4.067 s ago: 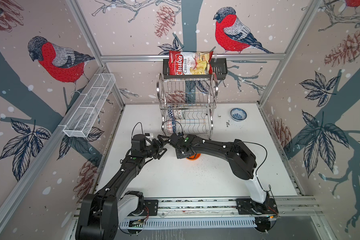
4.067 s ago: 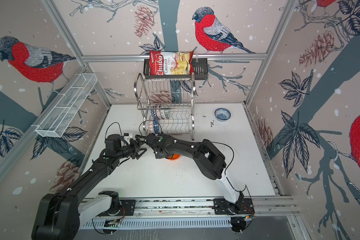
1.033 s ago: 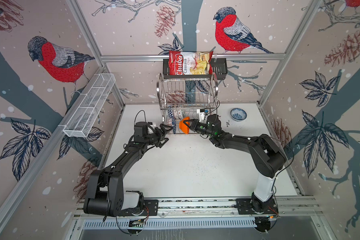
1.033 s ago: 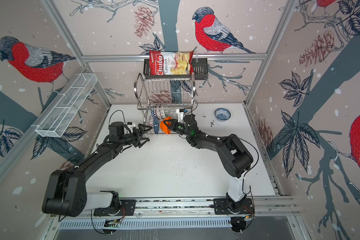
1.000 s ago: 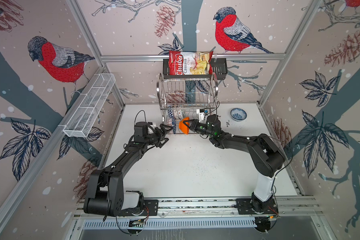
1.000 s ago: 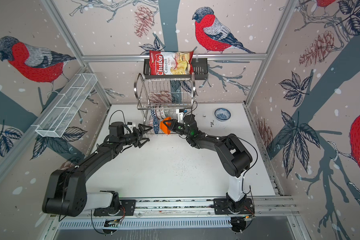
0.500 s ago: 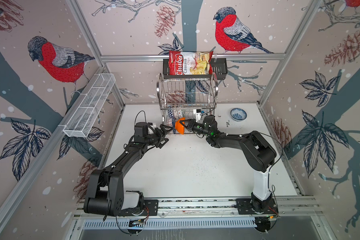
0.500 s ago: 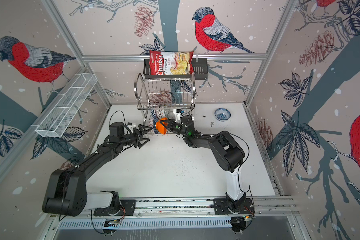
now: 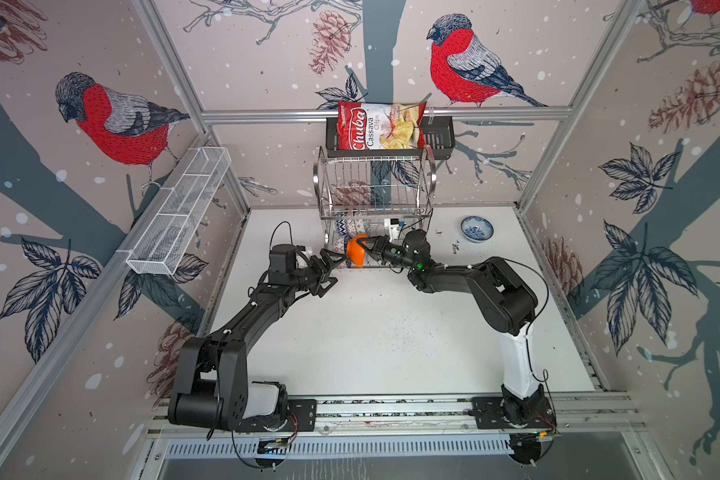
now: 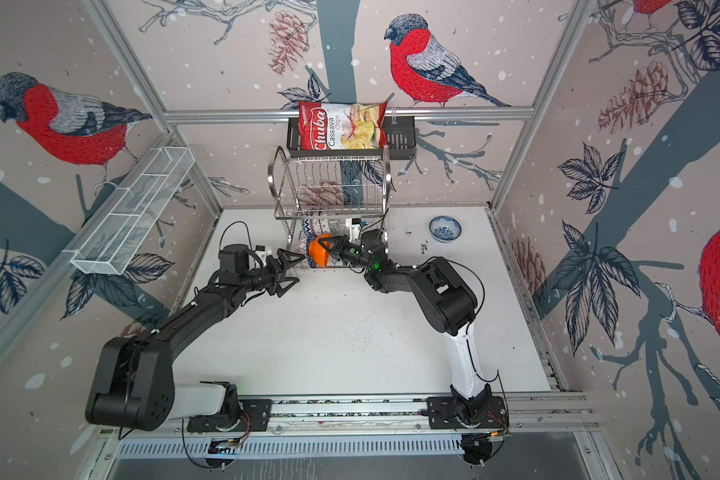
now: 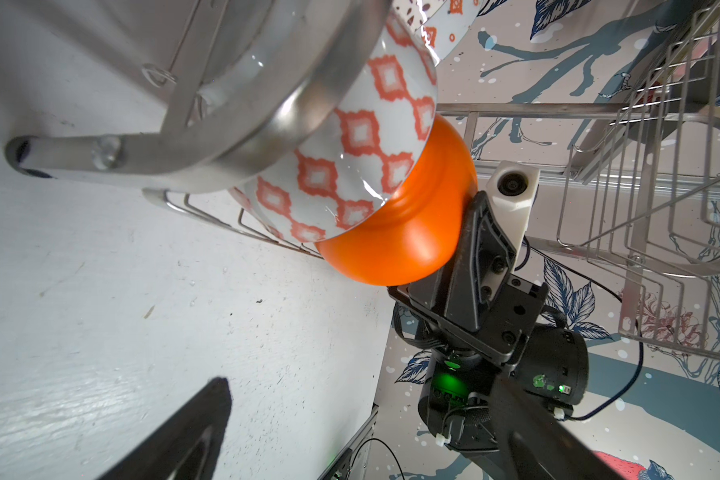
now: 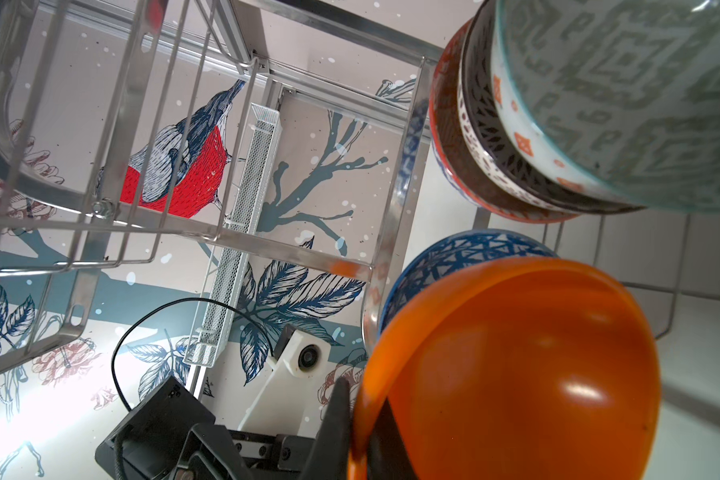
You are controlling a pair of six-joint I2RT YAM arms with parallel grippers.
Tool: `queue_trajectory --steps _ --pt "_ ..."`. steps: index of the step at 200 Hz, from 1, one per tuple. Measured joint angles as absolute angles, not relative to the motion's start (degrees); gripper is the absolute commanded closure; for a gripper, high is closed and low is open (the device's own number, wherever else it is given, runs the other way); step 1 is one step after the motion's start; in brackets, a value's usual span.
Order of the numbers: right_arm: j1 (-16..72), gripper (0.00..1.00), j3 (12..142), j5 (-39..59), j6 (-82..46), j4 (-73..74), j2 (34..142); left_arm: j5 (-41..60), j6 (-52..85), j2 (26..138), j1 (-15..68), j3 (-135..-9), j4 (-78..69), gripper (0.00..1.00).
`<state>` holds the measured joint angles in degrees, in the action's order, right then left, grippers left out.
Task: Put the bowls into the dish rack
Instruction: 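Push the upright orange bowl into the rack slot beside the blue-patterned bowl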
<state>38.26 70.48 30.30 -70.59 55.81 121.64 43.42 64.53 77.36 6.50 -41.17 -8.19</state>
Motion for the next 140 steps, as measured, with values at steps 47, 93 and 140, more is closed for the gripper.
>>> queue_trajectory --steps 47,93,140 --pt "38.3 1.00 72.2 30.4 -72.0 56.9 124.0 43.4 64.5 77.6 6.5 -41.7 -7.5 0.03" --pt "38.2 1.00 74.2 31.1 -72.4 57.8 125.8 43.4 64.5 77.7 6.5 -41.7 -7.1 0.03" --pt "38.1 1.00 75.4 31.8 -73.5 59.7 127.7 43.3 64.5 77.8 6.5 -41.7 -7.0 0.03"
